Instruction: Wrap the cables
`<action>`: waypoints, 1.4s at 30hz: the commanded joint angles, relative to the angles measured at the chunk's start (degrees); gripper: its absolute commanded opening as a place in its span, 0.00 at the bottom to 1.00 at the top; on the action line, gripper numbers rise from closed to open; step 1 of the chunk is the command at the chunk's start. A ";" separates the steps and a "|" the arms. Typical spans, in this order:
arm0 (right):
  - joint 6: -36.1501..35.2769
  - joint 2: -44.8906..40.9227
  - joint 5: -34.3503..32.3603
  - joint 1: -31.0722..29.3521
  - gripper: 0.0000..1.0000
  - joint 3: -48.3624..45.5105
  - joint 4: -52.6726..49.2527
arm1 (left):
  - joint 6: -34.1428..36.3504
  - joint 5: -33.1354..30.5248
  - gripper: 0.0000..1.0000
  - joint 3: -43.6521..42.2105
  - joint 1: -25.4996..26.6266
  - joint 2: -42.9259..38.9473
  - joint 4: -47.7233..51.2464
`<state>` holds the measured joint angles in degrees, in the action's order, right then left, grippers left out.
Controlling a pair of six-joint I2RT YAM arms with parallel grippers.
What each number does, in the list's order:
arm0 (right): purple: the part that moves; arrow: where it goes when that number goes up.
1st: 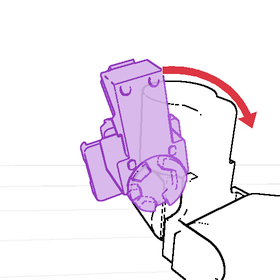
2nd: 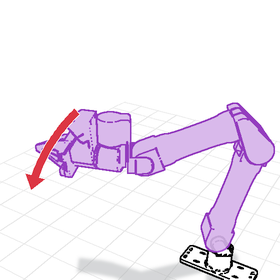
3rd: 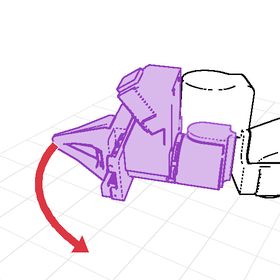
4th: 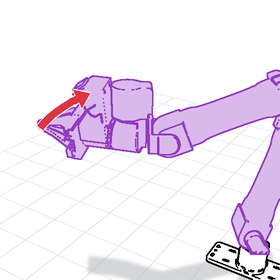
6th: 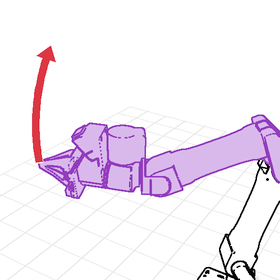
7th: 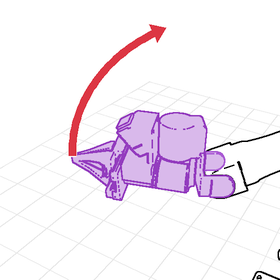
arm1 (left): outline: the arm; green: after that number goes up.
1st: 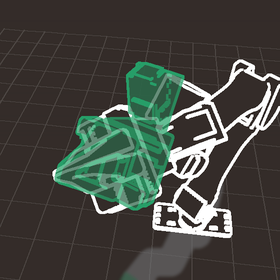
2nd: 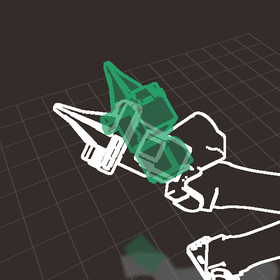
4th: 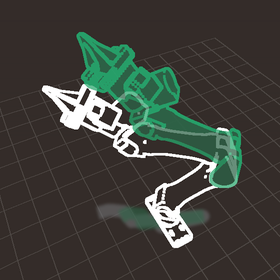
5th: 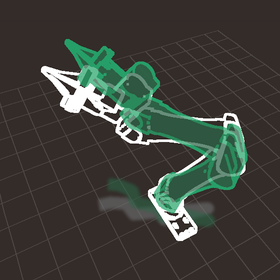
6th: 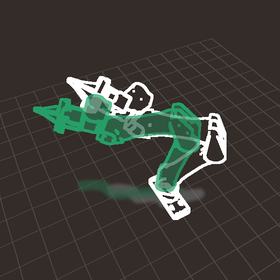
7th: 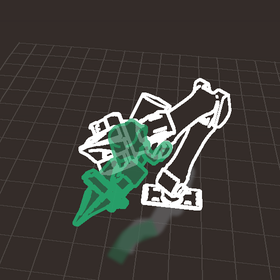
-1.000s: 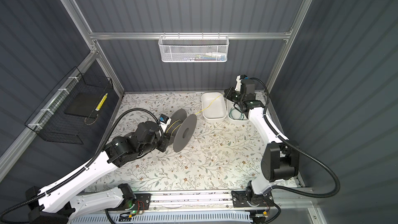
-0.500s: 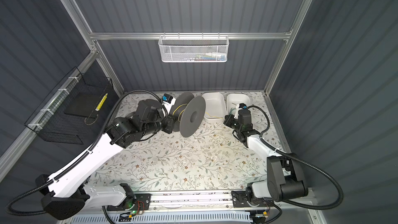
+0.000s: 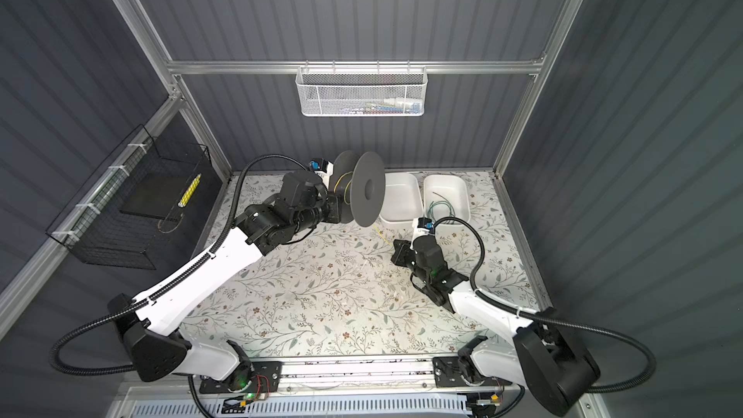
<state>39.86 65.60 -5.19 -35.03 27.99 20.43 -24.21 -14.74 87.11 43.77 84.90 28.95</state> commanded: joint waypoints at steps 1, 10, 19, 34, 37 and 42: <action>-3.01 -6.98 -7.32 -4.45 0.00 1.75 -4.59 | -0.24 -6.19 0.00 3.07 -0.22 3.59 -6.10; -13.08 -9.49 -8.40 -13.24 0.00 15.50 -13.18 | 1.97 -11.15 0.00 2.05 0.51 9.98 -5.30; -17.86 -4.88 -3.34 -14.37 0.00 29.09 -15.68 | 5.14 -13.23 0.00 -1.11 0.57 12.39 -4.17; -23.57 6.97 2.64 -9.98 0.00 53.95 -24.54 | 9.96 -14.41 0.00 -7.36 3.68 12.64 -1.52; -23.10 8.80 4.28 -6.68 0.00 56.18 -26.22 | 11.07 -14.24 0.00 -10.57 4.34 10.91 -2.25; -22.48 11.02 6.14 -0.15 0.00 57.98 -28.10 | 13.16 -13.82 0.00 -16.92 5.18 6.39 -5.25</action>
<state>18.04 78.98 -1.41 -37.45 79.90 -18.55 -15.55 -27.22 74.83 48.69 91.46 17.65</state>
